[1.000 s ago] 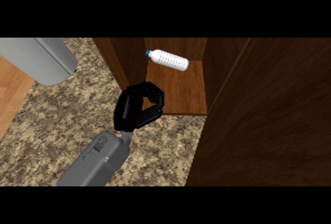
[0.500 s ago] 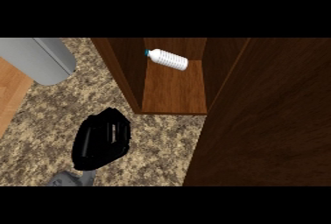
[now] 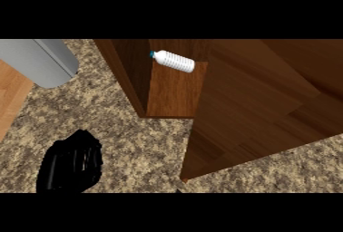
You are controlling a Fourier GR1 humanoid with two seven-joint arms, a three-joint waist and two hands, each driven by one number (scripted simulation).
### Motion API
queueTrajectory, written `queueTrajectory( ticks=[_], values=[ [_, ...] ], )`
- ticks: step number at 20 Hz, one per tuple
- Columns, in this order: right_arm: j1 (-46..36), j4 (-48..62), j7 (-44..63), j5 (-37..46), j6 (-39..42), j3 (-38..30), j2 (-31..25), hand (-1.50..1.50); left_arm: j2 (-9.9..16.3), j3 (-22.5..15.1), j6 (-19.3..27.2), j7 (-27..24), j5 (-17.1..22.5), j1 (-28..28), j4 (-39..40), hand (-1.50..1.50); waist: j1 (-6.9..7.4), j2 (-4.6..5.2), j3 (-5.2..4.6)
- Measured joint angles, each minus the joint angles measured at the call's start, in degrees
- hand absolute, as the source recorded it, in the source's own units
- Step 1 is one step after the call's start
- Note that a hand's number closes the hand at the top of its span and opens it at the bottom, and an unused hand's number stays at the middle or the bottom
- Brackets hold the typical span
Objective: Pick up the bottled water, place it into the cabinet and close the cabinet
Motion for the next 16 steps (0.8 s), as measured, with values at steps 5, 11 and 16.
queueTrajectory(
  ticks=[5,11,16],
  values=[
    [-7.7,0.9,1.5,3.3,-3.3,2.1,-2.2,1.5,2.3,3.0,-3.3,-1.4,1.7,4.1,-1.6,1.5,0.32,-0.01,-0.06],
    [-15.1,2.2,2.7,4.2,-10.8,3.0,-5.2,1.5,4.4,5.6,-7.3,-3.0,3.2,8.2,-2.6,1.5,1.03,0.13,-0.11],
    [-21.0,8.2,3.3,1.7,-15.9,-0.7,-2.5,1.5,6.6,8.6,-10.6,-3.7,5.0,9.9,-2.5,1.5,1.67,0.41,-0.1]
  ],
)
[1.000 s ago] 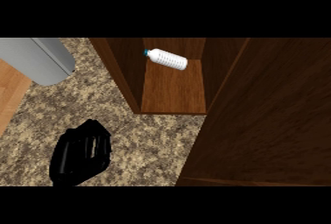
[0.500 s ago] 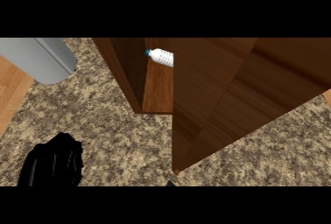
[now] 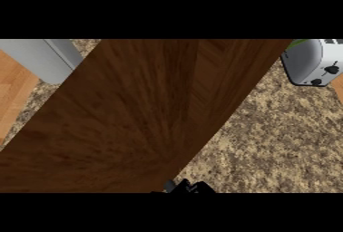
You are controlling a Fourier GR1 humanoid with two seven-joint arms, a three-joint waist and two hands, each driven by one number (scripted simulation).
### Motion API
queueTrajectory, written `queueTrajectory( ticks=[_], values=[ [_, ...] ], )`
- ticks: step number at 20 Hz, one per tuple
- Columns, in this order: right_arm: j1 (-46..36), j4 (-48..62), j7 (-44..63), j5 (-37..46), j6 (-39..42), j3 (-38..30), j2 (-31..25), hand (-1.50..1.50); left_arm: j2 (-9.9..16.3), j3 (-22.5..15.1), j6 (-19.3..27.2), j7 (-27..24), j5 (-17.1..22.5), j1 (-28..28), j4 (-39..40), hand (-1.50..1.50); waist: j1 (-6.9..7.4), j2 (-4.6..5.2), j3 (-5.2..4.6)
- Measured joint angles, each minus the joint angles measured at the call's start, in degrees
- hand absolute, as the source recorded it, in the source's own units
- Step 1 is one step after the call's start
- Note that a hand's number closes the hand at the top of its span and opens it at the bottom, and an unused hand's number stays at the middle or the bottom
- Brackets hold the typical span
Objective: Pick up the bottled water, place it into the cabinet and close the cabinet
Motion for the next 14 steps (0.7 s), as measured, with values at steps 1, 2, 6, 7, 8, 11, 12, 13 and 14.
queueTrajectory(
  ticks=[1,2,6,7,8,11,12,13,14],
  values=[
    [-2.4,2.8,0.1,-1.1,-0.6,-1.9,1.8,1.5,0.2,0.3,-0.3,0.0,0.1,0.2,0.0,1.5,-0.01,0.05,0.01],
    [-4.6,6.0,-0.2,-2.2,-1.3,-3.7,3.1,1.5,0.7,0.9,-1.1,-0.1,0.5,0.5,0.0,1.5,0.16,0.12,0.01],
    [-11.7,17.7,-3.6,-9.7,-2.2,-10.3,6.3,1.5,1.3,2.0,-3.3,-0.4,1.1,2.4,-0.2,1.5,0.1,0.22,0.08],
    [-13.2,20.7,-4.9,-11.9,-1.1,-12.5,6.7,1.5,1.6,2.5,-4.2,-0.7,1.4,2.7,0.1,1.5,0.08,0.26,0.09],
    [-14.6,23.2,-5.7,-14.3,0.0,-14.6,7.1,1.5,1.3,2.7,-4.4,-1.0,1.2,2.8,0.5,1.5,-0.03,0.29,0.1],
    [-17.5,31.8,-9.8,-19.7,4.1,-20.3,7.7,1.5,1.8,3.8,-5.4,-1.2,1.2,3.9,0.2,1.5,-0.3,0.28,0.14],
    [-18.3,34.7,-11.3,-21.3,6.1,-22.3,7.4,1.5,1.7,4.1,-6.0,-1.7,1.2,4.2,0.6,1.5,-0.39,0.27,0.14],
    [-19.4,37.6,-12.5,-22.1,7.4,-23.6,7.6,1.5,2.1,5.1,-6.8,-1.4,2.0,4.2,0.7,1.5,-0.54,0.24,0.15],
    [-20.4,40.5,-14.1,-23.2,9.1,-25.4,7.5,1.5,2.5,5.9,-7.4,-1.2,2.5,4.3,0.7,1.5,-0.59,0.23,0.14]
  ],
)
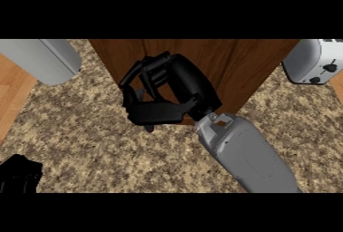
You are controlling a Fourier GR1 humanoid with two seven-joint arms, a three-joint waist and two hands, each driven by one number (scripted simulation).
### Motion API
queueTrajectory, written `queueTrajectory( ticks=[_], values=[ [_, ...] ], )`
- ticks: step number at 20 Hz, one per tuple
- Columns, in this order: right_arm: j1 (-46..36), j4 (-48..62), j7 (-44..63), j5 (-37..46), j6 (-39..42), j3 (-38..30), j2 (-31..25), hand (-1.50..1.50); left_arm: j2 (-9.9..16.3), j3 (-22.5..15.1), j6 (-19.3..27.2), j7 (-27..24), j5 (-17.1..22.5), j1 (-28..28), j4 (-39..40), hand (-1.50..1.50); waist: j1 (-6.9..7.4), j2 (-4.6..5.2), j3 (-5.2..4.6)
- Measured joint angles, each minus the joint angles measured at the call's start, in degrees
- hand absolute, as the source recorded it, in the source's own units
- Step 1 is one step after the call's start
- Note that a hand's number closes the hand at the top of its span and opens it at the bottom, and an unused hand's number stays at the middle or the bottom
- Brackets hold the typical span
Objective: Pick up the bottled water, place it into the cabinet and close the cabinet
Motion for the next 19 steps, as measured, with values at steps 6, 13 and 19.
queueTrajectory(
  ticks=[6,13,19],
  values=[
    [-2.7,9.7,-7.4,-3.4,8.8,-3.7,0.4,1.5,0.4,1.6,-1.7,0.3,0.3,2.6,-1.4,1.5,0.14,-1.8,-0.03],
    [-4.6,14.7,-12.6,-5.5,16.6,-4.4,-0.5,1.5,0.5,1.5,-2.2,1.2,-0.1,1.9,-2.3,1.5,1.19,-2.3,-0.68],
    [-5.4,17.1,-16.2,-5.7,19.7,-4.7,-1.0,1.5,0.6,1.8,-2.0,2.2,0.2,0.4,-2.5,1.5,1.42,-2.39,-0.95]
  ],
)
